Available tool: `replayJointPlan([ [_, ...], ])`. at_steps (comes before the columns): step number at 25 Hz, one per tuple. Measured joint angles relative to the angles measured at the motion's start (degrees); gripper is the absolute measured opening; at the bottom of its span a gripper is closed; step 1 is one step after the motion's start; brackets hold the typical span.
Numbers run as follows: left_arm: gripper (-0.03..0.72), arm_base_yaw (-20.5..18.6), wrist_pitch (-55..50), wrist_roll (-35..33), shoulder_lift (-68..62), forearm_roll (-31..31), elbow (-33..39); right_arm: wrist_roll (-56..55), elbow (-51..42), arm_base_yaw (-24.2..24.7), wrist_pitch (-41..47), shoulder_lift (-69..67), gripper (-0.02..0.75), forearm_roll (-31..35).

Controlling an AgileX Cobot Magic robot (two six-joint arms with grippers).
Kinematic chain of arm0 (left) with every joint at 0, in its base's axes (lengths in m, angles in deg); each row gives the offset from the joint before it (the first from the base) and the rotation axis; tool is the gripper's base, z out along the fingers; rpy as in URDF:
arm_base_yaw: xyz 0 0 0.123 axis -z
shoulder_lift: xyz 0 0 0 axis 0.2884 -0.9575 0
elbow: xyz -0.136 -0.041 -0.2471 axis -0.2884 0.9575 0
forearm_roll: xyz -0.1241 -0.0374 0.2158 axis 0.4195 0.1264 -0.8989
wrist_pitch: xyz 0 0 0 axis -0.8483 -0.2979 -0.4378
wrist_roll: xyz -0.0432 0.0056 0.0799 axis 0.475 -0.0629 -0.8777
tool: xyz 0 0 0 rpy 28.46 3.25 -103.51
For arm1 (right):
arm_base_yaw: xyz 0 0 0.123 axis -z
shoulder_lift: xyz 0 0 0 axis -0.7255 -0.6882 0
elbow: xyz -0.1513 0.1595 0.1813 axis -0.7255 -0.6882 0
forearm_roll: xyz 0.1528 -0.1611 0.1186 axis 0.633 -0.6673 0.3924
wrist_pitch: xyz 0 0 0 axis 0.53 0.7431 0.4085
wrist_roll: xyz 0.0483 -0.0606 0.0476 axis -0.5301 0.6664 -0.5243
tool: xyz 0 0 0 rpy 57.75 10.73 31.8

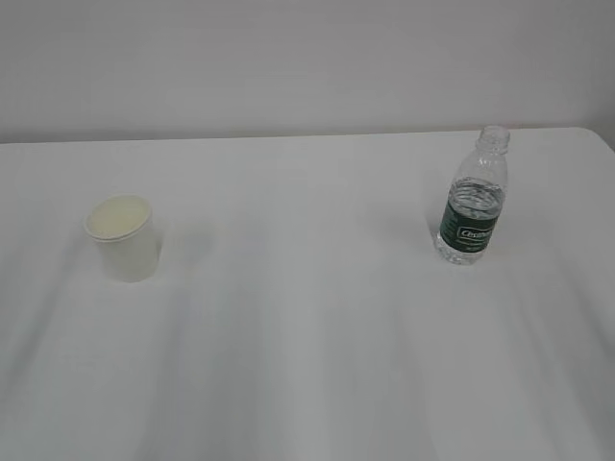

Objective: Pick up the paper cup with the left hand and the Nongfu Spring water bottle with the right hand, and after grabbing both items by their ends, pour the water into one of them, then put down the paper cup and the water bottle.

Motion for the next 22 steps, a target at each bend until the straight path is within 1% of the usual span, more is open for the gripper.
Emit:
replayJointPlan([
  [2, 0.538, 0.26, 1.71, 0.0, -2.79, 1.03, 0.0, -0.1, -0.12, -2.72, -0.84, -0.13, 0.539, -2.44],
  [5, 0.538, 0.4, 5.04, 0.36, -7.55, 1.59, 0.0, -0.23, -0.23, -5.67, -1.9, -1.96, 0.539, -4.27],
  [8, 0.537, 0.4, 8.2, 3.07, -12.19, 1.69, 0.0, -1.78, -1.05, -6.78, -4.08, -5.74, 0.539, -4.76],
  [9, 0.537, 0.4, 9.2, 3.63, -13.74, 1.54, 0.0, -3.12, -1.89, -6.82, -6.34, -7.23, 0.538, -4.76],
  [13, 0.533, 0.4, 13.04, 5.01, -18.17, -1.34, 0.0, -5.06, -5.99, -6.91, -17.8, -12.52, 0.538, -4.87],
  [16, 0.524, 0.4, 15.91, 5.46, -20.44, -4.62, 0.0, -5.27, -8.0, -6.91, -23.42, -15.74, 0.538, -5.13],
  [19, 0.522, 0.51, 19.01, 7.26, -22.93, -8.08, 0.0, -5.36, -9.16, -6.91, -27.81, -19.3, 0.538, -5.89],
  [22, 0.522, 1.17, 24.46, 7.99, -25.85, -10.2, 0.77, -5.43, -9.39, -6.91, -32.78, -23.4, 0.537, -6.45],
])
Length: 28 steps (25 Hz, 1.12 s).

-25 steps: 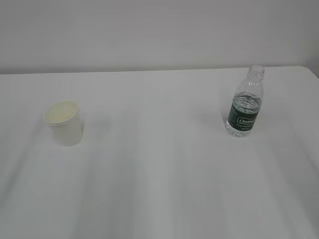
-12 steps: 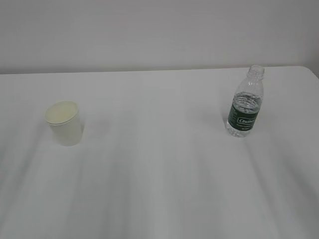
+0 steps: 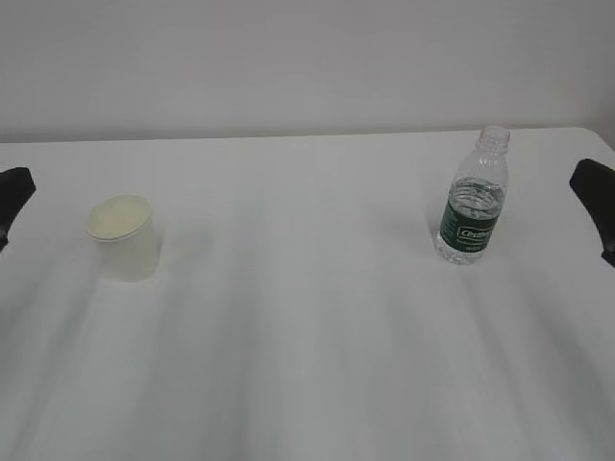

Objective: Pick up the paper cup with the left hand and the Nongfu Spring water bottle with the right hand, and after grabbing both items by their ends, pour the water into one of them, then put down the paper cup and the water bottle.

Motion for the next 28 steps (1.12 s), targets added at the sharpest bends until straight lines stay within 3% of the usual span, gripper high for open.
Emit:
replayJointPlan([
  [9, 0.515, 1.01, 22.21, 0.33, -13.4, -2.43, 6.71, -0.32, 0.0, 0.0, -12.49, -15.37, 0.537, -3.46],
  [15, 0.513, 1.01, 23.82, -0.21, -24.19, -4.05, 7.51, -0.72, -1.28, 0.0, -25.92, -26.34, 0.535, -5.26],
  [25, 0.513, 1.01, 23.95, -0.93, -26.44, -5.17, 7.51, 2.33, -1.31, 0.0, -27.44, -37.68, 0.538, -2.47],
  [28, 0.514, 1.01, 24.09, -0.93, -26.44, -5.27, 7.51, 4.24, -1.31, 0.0, -27.67, -40.92, 0.584, -1.45],
])
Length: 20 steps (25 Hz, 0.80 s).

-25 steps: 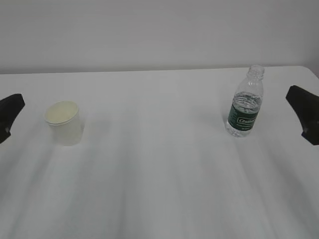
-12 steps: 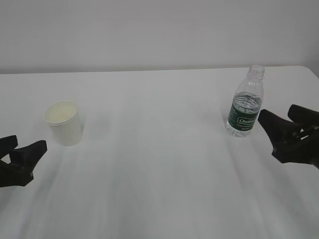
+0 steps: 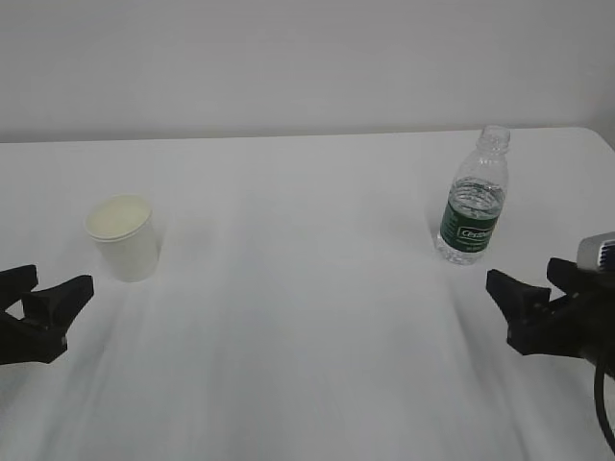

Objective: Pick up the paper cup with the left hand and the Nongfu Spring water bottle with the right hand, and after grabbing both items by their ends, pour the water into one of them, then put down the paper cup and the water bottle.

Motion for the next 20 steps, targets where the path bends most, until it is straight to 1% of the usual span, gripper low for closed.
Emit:
replayJointPlan([
  [2, 0.514, 0.0, 0.0, 0.0, 0.0, 0.0, 0.0, 0.54, 0.61, 0.0, -0.1, -2.47, 0.612, 1.0],
  [5, 0.52, 0.0, 0.0, 0.0, 0.0, -0.5, 0.0, 0.73, 2.71, 0.0, -0.1, -5.69, 0.628, 1.52],
  [12, 0.544, 0.0, 0.13, 0.0, -0.47, -0.94, 0.0, 0.87, 8.22, 0.0, -0.1, -11.11, 0.633, 1.62],
  [20, 0.567, 0.0, 0.17, -0.04, -2.97, -1.47, -1.28, 0.87, 14.3, 0.0, -0.1, -14.08, 0.633, 1.62],
])
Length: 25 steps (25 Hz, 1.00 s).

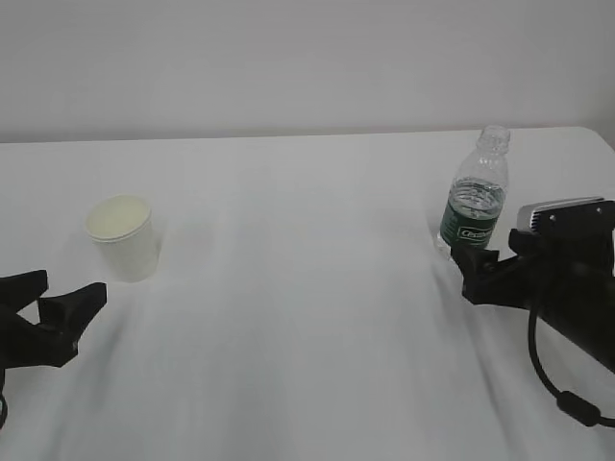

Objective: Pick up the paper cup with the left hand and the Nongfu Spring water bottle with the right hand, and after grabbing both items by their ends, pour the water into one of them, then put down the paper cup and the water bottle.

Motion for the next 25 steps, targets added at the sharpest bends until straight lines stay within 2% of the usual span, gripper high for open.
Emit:
replayJointPlan([
  [13, 0.574, 0.0, 0.0, 0.0, -1.23, 0.0, 0.0, 0.06, 9.82, 0.0, 0.0, -10.06, 0.633, 0.19],
  [25, 0.574, 0.0, 0.0, 0.0, -1.23, -0.07, 0.0, 0.06, 13.6, 0.0, 0.0, -11.89, 0.63, 2.51],
])
